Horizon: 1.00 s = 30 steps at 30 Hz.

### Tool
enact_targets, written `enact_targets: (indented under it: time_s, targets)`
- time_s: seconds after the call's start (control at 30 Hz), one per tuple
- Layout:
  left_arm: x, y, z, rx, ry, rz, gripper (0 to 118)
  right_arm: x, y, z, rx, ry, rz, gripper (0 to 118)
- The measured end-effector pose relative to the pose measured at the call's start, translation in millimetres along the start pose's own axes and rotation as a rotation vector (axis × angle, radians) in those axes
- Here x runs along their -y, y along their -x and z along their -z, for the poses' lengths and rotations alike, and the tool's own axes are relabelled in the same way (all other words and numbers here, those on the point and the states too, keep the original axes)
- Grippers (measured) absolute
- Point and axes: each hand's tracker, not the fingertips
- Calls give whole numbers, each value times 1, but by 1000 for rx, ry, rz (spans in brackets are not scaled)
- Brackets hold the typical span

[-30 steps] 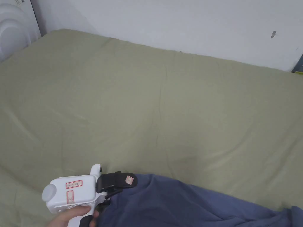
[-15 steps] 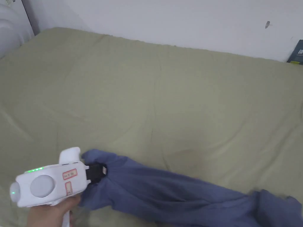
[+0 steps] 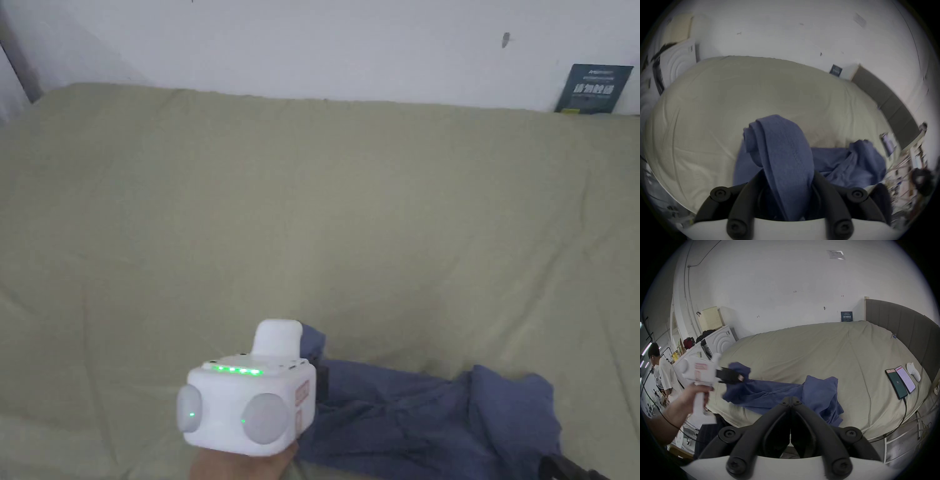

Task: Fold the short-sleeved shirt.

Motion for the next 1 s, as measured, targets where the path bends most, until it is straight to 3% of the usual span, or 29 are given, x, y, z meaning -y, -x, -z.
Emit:
enact_targets:
  time_s: [0.07, 0.1, 0.13, 0.2, 0.33, 0.47, 0.5, 0.53, 0.57, 0.6, 0.67, 0.83, 1.0]
  targets:
    - [8, -8, 25, -48, 81, 47, 15, 2, -3, -7, 9, -10, 0, 0]
    - [11, -8, 35, -44, 98, 41, 21, 3, -4, -10, 16, -12, -5, 0]
    - [11, -7, 43, -25, 119, 37, 42, 4, -6, -13, 23, -14, -10, 0]
    - [12, 0, 39, 29, 106, 18, 101, 5, -9, -17, 32, -20, -13, 0]
    - [-2, 29, -32, 188, -103, -106, 107, 7, -16, -20, 50, -22, -4, 0]
    - [-13, 77, -81, 184, -247, -153, 112, 12, -18, -15, 50, -13, 15, 0]
    - [-14, 87, -80, 147, -253, -168, 105, 14, -18, -13, 48, -5, 17, 0]
    - [-15, 96, -75, 114, -244, -188, 77, 15, -17, -11, 43, 2, 20, 0]
    - [-15, 105, -65, 123, -188, -211, 21, 17, -16, -9, 38, 9, 24, 0]
    - [-13, 110, -52, 141, -135, -248, 4, 18, -14, -7, 32, 13, 27, 0]
    - [-7, 104, -24, 119, -99, -270, 4, 18, -11, -6, 22, 18, 30, 0]
    - [18, 44, 36, 312, 75, -236, 4, 14, -6, -11, 23, 0, 21, 0]
    - [42, -22, 67, 402, 73, -227, 4, 10, -14, -17, 57, -12, 9, 0]
